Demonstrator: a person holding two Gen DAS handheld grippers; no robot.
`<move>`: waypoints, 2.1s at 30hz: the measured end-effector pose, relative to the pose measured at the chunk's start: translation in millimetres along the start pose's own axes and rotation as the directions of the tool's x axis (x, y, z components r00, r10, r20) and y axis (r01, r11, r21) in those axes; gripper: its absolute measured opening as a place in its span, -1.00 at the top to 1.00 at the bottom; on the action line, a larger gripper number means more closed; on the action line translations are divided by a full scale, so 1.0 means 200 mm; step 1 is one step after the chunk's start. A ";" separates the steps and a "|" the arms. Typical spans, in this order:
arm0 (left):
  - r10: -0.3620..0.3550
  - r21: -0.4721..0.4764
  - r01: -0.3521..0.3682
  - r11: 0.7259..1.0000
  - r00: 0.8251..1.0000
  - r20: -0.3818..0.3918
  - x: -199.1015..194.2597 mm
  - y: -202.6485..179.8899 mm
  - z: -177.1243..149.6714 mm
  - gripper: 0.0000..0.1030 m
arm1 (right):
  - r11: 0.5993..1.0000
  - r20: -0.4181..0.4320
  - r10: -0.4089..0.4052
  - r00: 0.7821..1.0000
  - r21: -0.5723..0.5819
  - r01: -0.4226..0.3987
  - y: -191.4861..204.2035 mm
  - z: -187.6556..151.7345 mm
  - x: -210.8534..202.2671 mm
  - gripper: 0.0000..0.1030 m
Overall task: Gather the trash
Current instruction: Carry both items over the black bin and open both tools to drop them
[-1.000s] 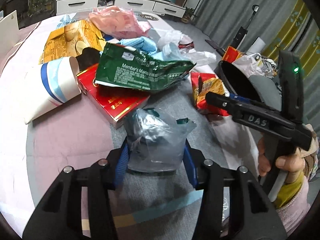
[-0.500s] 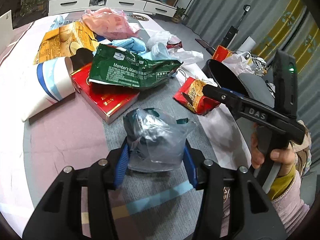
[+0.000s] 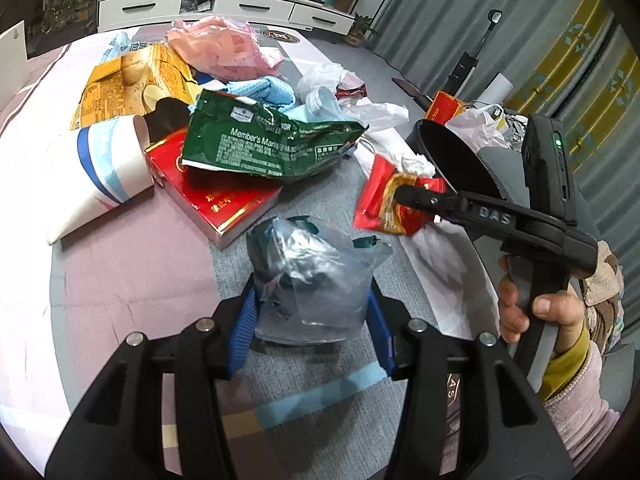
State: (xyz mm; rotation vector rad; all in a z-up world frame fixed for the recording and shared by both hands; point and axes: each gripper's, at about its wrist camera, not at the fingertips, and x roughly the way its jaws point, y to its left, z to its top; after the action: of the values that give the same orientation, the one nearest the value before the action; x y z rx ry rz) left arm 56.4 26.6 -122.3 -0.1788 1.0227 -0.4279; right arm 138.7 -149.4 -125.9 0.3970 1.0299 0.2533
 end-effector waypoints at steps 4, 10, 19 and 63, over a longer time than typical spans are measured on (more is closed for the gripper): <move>-0.020 -0.004 0.020 1.000 1.000 0.010 -0.06 0.00 -0.01 0.01 | 0.996 -0.013 0.074 0.997 -0.041 -0.075 0.08 -0.05 -0.05 0.47; -0.040 0.027 0.038 0.999 0.997 0.072 -0.20 -0.10 0.03 0.02 | 0.978 0.075 0.210 0.975 -0.031 -0.208 0.09 -0.06 -0.24 0.50; -0.095 0.081 0.086 0.993 0.990 0.106 -0.13 -0.36 0.32 0.01 | 0.998 0.319 -0.031 0.947 0.063 0.011 -0.11 0.06 -0.50 0.50; -0.096 0.187 0.119 0.975 0.987 -0.125 0.80 -0.95 0.79 -0.88 | 0.868 0.208 -0.436 0.876 0.354 0.348 -0.62 0.12 -0.45 -0.21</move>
State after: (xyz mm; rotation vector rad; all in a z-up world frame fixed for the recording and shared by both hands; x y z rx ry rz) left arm 213.7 -221.4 -102.6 -0.0346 1.0807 -0.6397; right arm 117.2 -300.9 -98.9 0.4751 0.8435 -0.3351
